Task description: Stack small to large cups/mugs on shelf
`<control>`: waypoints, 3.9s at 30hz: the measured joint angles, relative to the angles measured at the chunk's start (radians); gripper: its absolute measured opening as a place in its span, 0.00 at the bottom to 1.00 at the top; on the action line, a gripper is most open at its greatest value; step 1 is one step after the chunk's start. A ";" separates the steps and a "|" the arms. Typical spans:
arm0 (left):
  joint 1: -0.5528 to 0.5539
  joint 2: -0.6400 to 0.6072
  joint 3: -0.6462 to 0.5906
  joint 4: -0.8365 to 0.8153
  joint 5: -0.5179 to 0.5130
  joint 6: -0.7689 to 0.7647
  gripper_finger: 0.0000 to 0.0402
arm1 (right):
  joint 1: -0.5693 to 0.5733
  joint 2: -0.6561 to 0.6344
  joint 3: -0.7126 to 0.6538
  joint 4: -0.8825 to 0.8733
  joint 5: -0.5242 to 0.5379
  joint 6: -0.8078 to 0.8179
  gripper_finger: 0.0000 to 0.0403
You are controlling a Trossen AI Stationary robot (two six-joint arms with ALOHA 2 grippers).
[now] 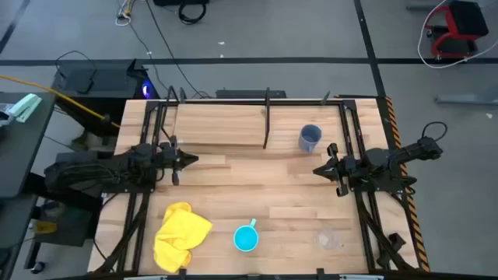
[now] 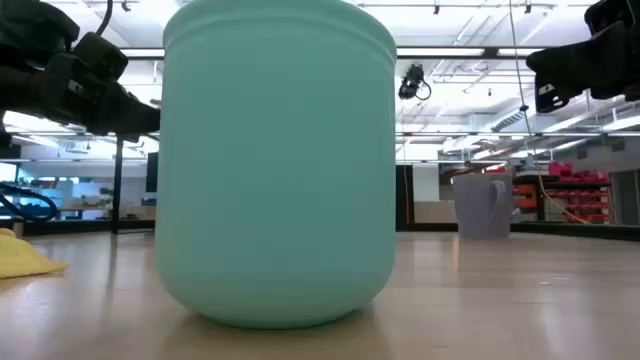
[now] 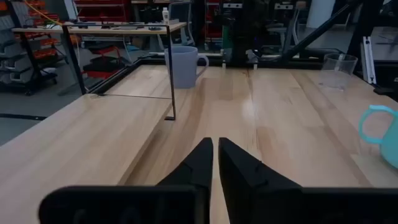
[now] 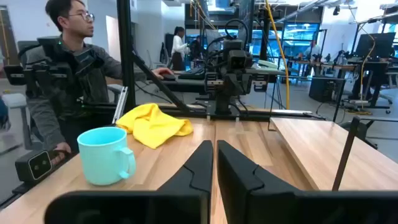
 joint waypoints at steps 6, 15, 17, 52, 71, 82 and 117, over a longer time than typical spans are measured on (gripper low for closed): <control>0.000 0.000 0.000 0.000 0.000 0.000 0.06 | 0.000 0.000 0.000 0.000 0.000 0.000 0.07; 0.000 0.000 0.000 0.000 0.000 0.000 0.09 | 0.000 0.000 0.000 0.000 0.000 0.000 0.07; 0.000 0.000 0.000 0.000 0.000 0.000 0.09 | 0.000 0.000 0.000 0.000 0.000 0.000 0.07; 0.000 0.000 0.000 0.000 0.000 0.000 0.06 | 0.000 0.000 0.000 0.000 0.000 0.000 0.07; 0.000 0.000 0.000 0.000 0.000 0.000 0.06 | 0.000 0.000 0.000 0.000 0.000 0.000 0.07; 0.000 0.000 0.000 0.000 0.000 0.000 0.08 | 0.000 0.000 0.000 0.000 0.000 0.000 0.07; 0.000 -0.001 0.000 0.225 -0.018 -0.223 0.06 | 0.000 0.000 0.000 0.084 0.000 -0.057 0.07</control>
